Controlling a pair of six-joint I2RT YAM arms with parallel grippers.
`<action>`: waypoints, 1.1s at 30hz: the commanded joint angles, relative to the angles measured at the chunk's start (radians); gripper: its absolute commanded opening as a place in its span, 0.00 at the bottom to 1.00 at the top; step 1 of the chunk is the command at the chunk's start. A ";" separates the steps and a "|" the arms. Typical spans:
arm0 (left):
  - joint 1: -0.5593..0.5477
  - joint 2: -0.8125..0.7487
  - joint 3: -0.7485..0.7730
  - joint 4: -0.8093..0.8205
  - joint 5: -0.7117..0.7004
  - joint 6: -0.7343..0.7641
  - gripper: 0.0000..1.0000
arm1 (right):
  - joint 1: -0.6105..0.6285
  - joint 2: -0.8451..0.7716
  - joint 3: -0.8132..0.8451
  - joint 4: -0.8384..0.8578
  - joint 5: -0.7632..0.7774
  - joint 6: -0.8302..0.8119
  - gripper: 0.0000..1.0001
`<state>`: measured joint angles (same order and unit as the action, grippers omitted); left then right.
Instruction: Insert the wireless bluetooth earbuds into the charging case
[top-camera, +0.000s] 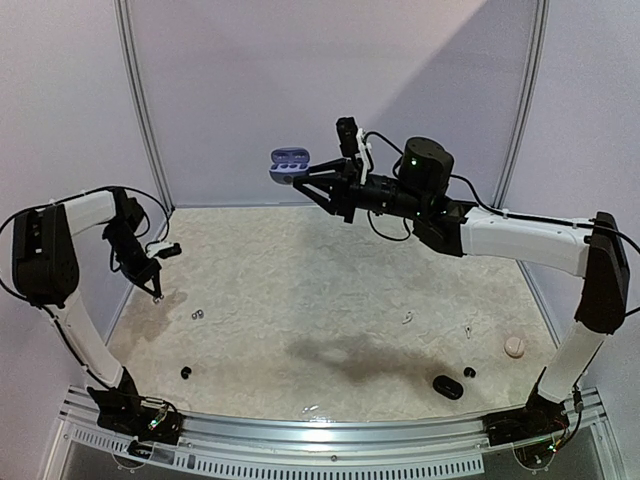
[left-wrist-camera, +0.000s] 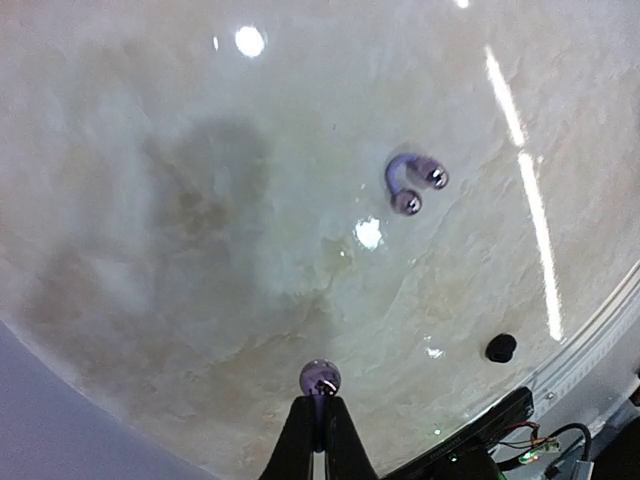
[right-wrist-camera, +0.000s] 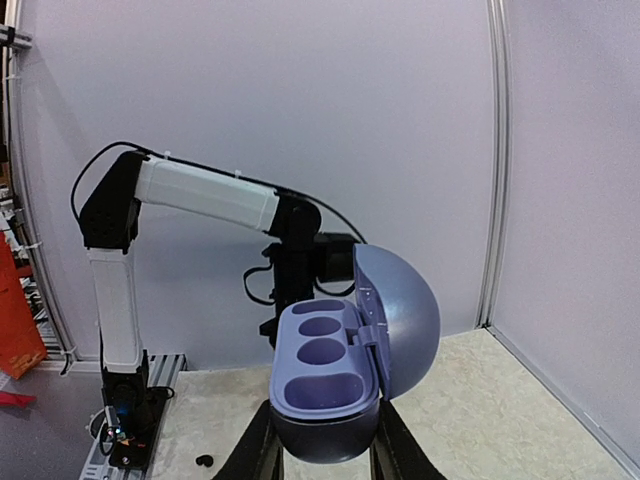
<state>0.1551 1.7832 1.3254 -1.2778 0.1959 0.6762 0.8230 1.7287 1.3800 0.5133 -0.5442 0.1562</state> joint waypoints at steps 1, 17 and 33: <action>-0.077 -0.117 0.143 -0.161 0.097 0.062 0.00 | -0.007 0.050 -0.009 0.027 -0.104 -0.026 0.00; -0.455 -0.303 0.530 -0.439 0.306 0.027 0.00 | 0.000 0.169 -0.027 0.111 -0.238 -0.070 0.00; -0.786 -0.296 0.653 -0.491 0.253 0.008 0.00 | 0.045 0.212 0.006 0.065 -0.213 -0.144 0.00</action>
<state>-0.5880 1.4502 1.9530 -1.3254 0.4599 0.6872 0.8543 1.9190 1.3579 0.5835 -0.7563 0.0277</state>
